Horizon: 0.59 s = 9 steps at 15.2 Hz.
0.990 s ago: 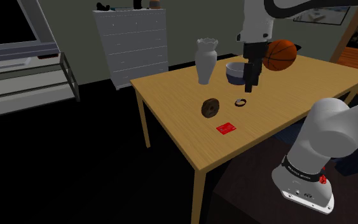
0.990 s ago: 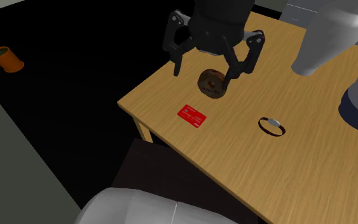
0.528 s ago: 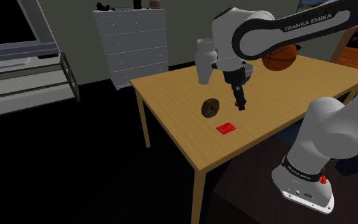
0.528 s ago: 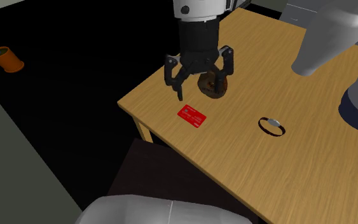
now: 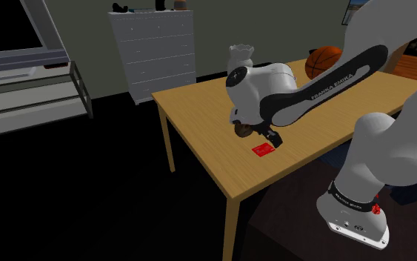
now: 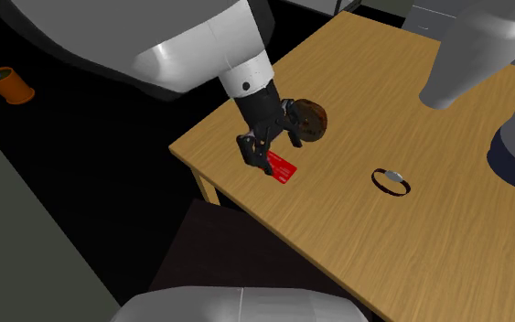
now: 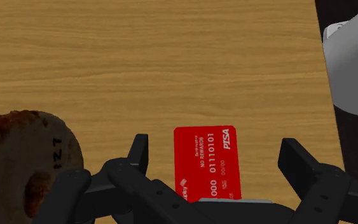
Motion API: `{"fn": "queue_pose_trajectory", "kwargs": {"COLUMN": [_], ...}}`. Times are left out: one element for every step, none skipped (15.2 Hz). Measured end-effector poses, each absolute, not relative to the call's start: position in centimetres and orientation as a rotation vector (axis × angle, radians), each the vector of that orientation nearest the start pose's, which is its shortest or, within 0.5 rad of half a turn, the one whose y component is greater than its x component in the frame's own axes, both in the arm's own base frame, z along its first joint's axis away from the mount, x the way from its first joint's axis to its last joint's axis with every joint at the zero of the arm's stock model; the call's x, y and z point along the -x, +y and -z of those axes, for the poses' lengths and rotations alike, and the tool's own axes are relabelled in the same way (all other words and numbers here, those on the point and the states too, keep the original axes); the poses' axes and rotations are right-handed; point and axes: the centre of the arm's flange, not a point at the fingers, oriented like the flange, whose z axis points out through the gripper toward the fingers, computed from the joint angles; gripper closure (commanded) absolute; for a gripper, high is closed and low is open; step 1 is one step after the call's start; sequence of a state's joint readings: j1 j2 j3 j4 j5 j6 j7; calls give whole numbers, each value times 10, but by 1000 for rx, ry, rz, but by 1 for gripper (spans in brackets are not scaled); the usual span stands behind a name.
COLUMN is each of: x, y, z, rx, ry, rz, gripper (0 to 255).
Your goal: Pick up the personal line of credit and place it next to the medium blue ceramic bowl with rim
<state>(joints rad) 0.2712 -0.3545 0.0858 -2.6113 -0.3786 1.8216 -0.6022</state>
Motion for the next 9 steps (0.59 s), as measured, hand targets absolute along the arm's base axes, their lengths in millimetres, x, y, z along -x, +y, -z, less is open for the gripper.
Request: {"fn": "queue_pose_trajectory", "kwargs": {"x": [-343,-342,-340,-339,-338,-336,-335,-335,-335], "y": [95,95,92,89,87,84,82,81,81], "z": [-343,-337,-332,-328,-323,-317,-314,-312,-311], "rx": [2820,2813,2808,2806,2805,2804,2804,2804,2804], "ry": [-1820,-1837,-1846,-1850,-1852,-1854,-1854,-1855,-1855], "rz": [-829,-833,-835,-836,-836,-837,-837,-836,-836], "gripper": [0,0,0,0,0,0,0,0,0]}}
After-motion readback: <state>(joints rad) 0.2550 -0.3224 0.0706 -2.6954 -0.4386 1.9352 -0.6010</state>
